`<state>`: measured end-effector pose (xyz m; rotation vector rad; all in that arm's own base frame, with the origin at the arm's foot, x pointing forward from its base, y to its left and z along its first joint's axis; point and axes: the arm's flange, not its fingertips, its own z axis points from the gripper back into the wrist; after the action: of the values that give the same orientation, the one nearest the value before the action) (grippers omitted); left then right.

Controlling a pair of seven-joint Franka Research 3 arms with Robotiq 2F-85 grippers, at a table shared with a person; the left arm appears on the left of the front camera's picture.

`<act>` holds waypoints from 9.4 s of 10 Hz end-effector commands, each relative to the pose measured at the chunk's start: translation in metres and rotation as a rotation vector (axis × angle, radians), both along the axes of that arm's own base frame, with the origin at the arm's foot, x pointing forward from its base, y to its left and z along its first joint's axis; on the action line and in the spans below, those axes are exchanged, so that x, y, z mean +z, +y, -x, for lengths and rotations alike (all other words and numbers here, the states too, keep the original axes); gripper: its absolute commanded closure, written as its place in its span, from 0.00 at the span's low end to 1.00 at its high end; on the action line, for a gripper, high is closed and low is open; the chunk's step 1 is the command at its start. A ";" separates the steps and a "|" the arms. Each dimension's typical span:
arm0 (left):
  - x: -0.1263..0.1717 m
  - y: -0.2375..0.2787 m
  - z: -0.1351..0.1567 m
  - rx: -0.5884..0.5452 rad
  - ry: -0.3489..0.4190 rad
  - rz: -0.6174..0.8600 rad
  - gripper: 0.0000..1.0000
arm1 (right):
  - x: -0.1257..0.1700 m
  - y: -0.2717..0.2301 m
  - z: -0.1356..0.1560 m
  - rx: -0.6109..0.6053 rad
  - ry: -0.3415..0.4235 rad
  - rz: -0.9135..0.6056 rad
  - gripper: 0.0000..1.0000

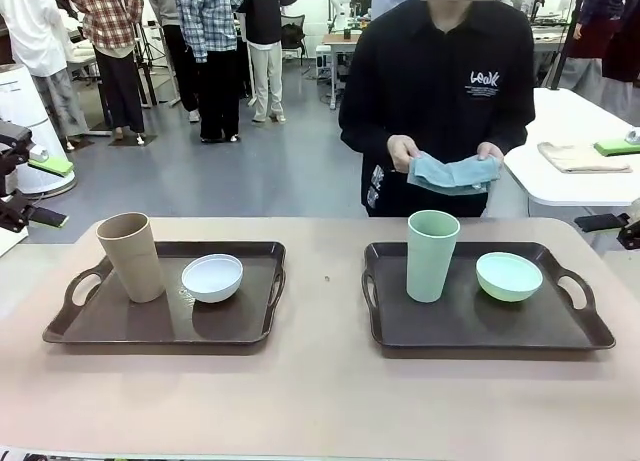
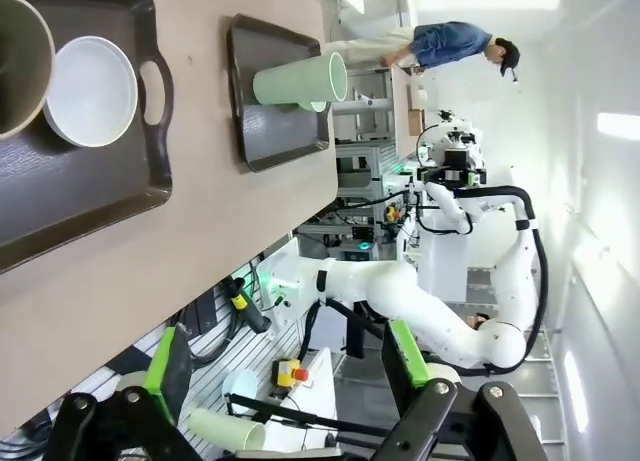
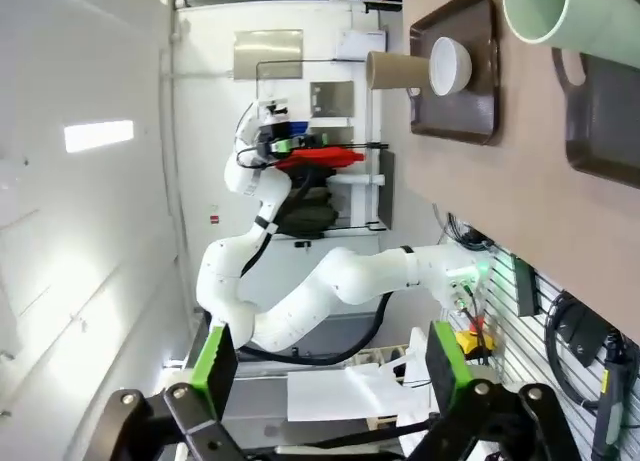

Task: Set up a tray with a mat and arrange the tableware.
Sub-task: Pick up the Picnic Bowl and Reusable plastic cup from the Handle tray in front of the human's position and hold them in the air.

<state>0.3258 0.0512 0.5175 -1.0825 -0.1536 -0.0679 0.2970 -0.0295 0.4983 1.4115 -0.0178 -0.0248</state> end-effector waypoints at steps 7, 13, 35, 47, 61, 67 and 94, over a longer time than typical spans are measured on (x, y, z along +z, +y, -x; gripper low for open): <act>0.007 -0.004 0.002 0.003 -0.032 0.052 0.00 | 0.005 0.002 0.005 0.000 -0.025 0.042 0.00; 0.007 -0.004 0.002 0.003 -0.032 0.052 0.00 | 0.005 0.002 0.005 0.000 -0.025 0.042 0.00; 0.079 -0.292 -0.064 -0.632 -1.051 -0.669 0.00 | 0.082 0.009 -0.032 0.025 0.519 0.861 0.00; -0.044 -0.413 -0.171 -1.039 -1.111 -0.259 0.00 | -0.023 0.024 -0.175 -0.186 0.602 1.273 0.00; -0.141 -0.451 -0.201 -0.887 -1.157 -0.300 0.00 | -0.068 0.022 -0.219 -0.104 -0.036 1.403 0.00; -0.149 -0.462 -0.204 -0.869 -1.136 -0.345 0.00 | -0.091 0.030 -0.226 0.007 -0.072 1.328 0.00; -0.192 -0.525 -0.198 -0.988 -1.180 -0.103 0.74 | -0.175 0.044 -0.255 0.271 -0.077 1.266 0.96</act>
<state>0.5266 -0.4801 0.3301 -0.7968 -0.6092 -1.5893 0.5545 0.0168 0.3264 0.1568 0.0996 0.2209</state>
